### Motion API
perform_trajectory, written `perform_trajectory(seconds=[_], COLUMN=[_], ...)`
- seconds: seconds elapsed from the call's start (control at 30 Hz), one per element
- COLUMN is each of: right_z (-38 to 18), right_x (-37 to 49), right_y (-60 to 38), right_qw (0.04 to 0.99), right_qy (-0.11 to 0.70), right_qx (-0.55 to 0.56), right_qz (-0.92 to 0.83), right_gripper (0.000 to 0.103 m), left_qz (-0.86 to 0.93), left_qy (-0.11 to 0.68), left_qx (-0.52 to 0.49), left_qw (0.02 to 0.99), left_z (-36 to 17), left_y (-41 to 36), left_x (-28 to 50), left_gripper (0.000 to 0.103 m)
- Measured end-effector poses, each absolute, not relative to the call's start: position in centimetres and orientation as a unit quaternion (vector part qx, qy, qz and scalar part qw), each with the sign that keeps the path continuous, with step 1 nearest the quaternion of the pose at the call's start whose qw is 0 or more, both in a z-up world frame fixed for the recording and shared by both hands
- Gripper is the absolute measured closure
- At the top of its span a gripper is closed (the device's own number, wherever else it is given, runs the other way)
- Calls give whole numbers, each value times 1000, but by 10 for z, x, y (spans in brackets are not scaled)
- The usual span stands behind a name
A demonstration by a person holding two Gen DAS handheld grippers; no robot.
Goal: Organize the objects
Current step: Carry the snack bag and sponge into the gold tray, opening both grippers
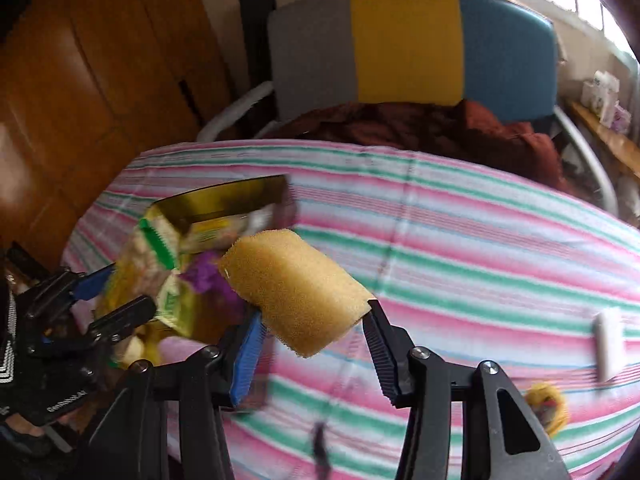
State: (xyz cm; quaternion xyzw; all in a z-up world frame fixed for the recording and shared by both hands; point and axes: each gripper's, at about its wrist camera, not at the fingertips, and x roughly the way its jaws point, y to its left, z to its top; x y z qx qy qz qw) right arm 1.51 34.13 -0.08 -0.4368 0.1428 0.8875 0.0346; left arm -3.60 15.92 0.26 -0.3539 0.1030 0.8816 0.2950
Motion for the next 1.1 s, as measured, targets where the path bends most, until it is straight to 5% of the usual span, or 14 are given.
perform_trajectory(seconds=[1.1], right_z=[-34], right_x=[20], right_y=[252], right_qw=[-44], right_qy=[211], right_qx=[-438], right_qz=[873], right_gripper=[53], left_qz=[906], left_qy=[-59], left_qx=[-376], left_qw=[186], left_z=[-17], left_y=[-31], left_x=[-46], left_gripper=[53])
